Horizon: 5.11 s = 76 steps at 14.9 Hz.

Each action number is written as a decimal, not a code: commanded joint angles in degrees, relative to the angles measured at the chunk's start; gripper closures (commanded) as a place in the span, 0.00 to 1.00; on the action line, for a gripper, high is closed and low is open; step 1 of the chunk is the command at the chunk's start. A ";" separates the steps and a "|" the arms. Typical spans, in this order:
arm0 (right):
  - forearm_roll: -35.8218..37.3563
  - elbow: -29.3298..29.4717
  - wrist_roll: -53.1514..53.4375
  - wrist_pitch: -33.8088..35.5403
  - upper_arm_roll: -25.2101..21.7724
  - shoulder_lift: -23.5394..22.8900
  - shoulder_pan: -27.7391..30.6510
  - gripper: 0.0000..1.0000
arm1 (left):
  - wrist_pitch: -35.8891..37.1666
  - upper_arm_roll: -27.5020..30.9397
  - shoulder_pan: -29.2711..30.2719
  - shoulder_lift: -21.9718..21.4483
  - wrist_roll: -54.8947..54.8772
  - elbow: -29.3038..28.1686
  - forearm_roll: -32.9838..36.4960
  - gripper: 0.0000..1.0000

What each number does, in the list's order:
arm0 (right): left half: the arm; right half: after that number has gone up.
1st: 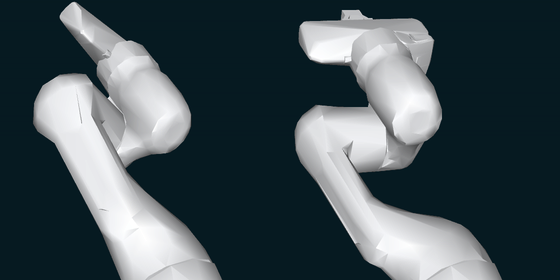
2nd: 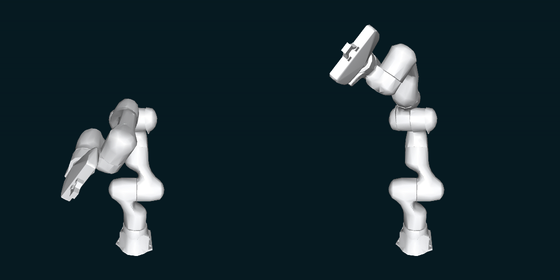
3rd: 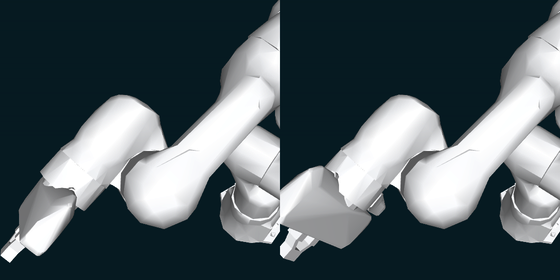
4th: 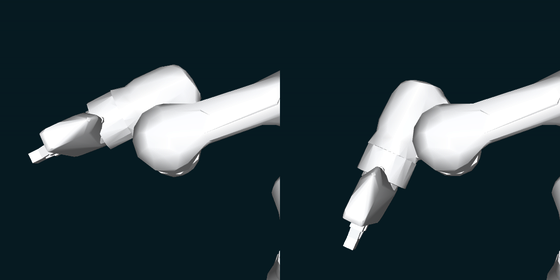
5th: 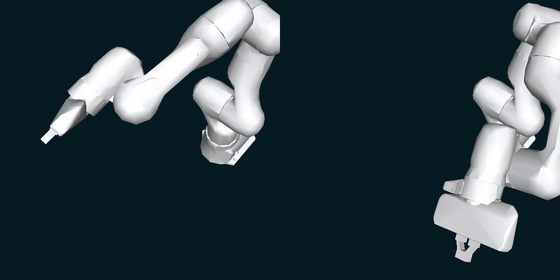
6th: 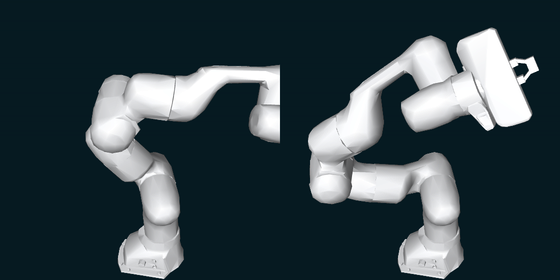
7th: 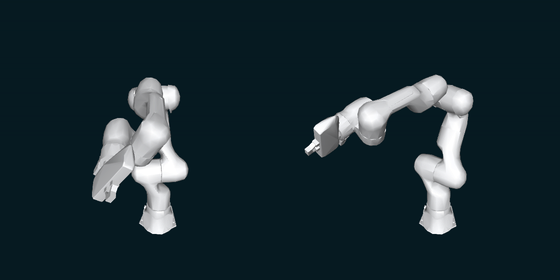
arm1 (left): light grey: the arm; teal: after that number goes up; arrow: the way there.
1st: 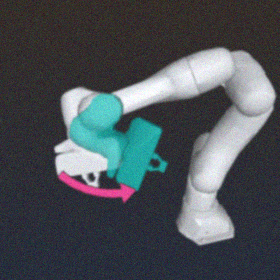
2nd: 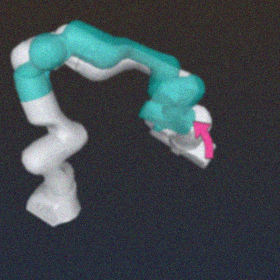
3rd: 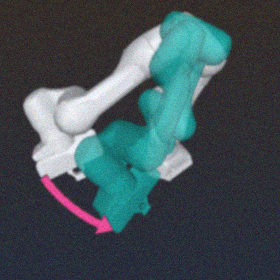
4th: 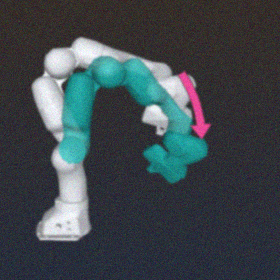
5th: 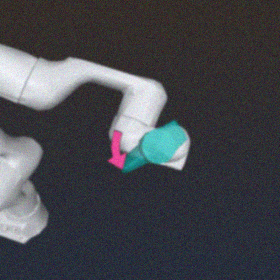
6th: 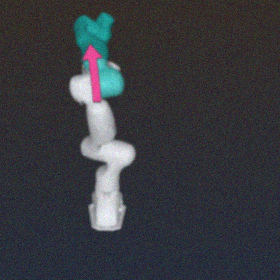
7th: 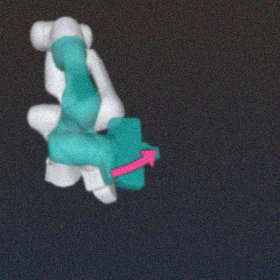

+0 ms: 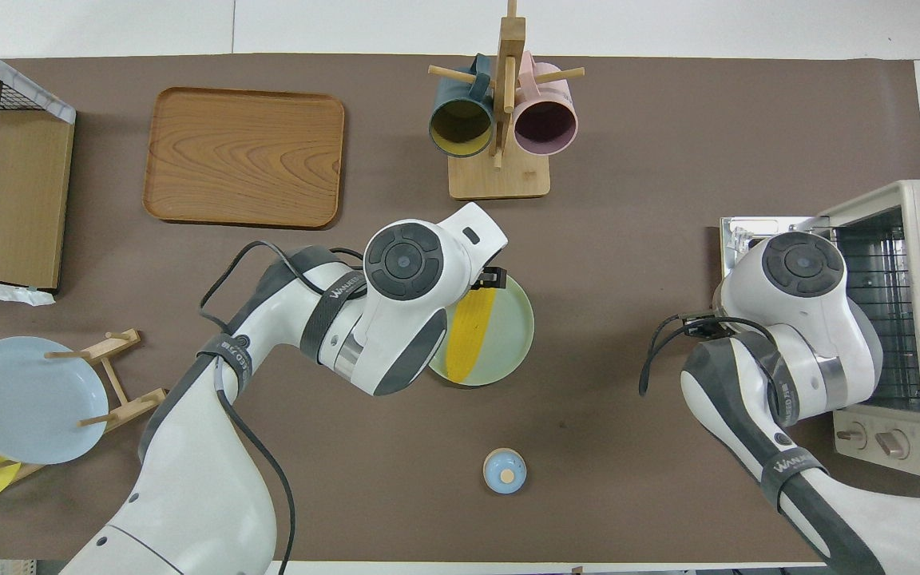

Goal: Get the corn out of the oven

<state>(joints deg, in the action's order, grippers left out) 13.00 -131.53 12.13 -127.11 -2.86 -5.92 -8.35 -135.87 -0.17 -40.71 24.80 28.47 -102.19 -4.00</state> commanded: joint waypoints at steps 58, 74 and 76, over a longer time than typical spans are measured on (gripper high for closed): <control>-14.93 37.40 -13.80 38.70 1.90 8.03 8.70 0.00 | 34.50 2.28 33.68 -3.42 -20.23 24.06 -1.71 0.00; -14.84 37.22 -13.80 38.34 2.34 8.03 8.35 0.00 | 45.08 2.37 34.03 -27.26 -21.00 7.71 1.37 0.00; -14.84 37.31 -13.80 38.34 2.34 8.03 8.35 0.00 | 44.38 2.28 34.20 -26.47 -21.09 7.80 1.46 0.00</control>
<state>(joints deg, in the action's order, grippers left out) -0.77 -94.56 -2.46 -88.33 -1.02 2.35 -0.40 -89.52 2.47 -6.88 -1.41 7.76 -93.03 -3.65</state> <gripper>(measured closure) 0.000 0.000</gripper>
